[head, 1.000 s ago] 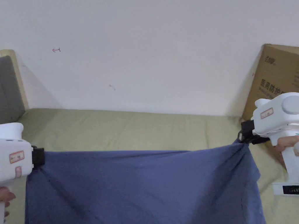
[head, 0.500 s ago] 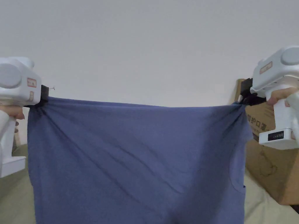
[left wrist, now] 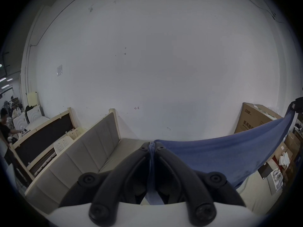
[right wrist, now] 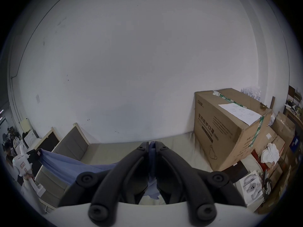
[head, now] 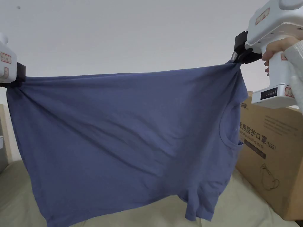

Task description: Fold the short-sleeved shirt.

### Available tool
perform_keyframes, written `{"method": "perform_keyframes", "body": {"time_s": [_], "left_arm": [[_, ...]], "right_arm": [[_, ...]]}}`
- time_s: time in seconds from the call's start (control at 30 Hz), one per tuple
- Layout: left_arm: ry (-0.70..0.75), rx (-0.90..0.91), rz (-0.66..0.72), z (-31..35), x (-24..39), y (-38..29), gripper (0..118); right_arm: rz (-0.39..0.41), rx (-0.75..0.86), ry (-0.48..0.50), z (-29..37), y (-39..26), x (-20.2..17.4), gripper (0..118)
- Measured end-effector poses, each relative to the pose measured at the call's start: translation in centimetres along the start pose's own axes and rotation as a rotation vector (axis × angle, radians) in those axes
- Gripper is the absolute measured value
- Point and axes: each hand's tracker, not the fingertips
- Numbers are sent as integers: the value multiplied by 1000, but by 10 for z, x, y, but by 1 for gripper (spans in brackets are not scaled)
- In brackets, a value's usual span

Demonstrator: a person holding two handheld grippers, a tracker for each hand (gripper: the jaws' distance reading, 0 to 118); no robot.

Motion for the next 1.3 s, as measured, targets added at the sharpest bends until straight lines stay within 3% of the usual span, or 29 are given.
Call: {"method": "perform_keyframes", "body": {"time_s": [0.2, 0.37, 0.57, 0.8, 0.97, 1.13, 1.3], "left_arm": [[6, 1, -29, -12, 13, -16, 2], [-1, -68, -84, -44, 35, -57, 2], [-13, -289, -165, -109, 69, -174, 2], [-11, -571, -101, -157, 71, -337, 2], [-29, -635, -93, -122, 53, -402, 2], [-29, -613, -74, -42, 24, -428, 2], [-61, -626, -59, 66, -7, -450, 2]], "right_arm": [[-9, -55, -10, -32, -26, 13, 7], [-30, -197, -71, -76, -100, 40, 7], [-35, -453, -152, -184, -230, 75, 7], [-113, -762, -206, -255, -391, 115, 7], [-124, -797, -189, -228, -451, 149, 7], [-175, -763, -61, -140, -480, 167, 7], [-143, -769, -40, -26, -525, 163, 7]]}}
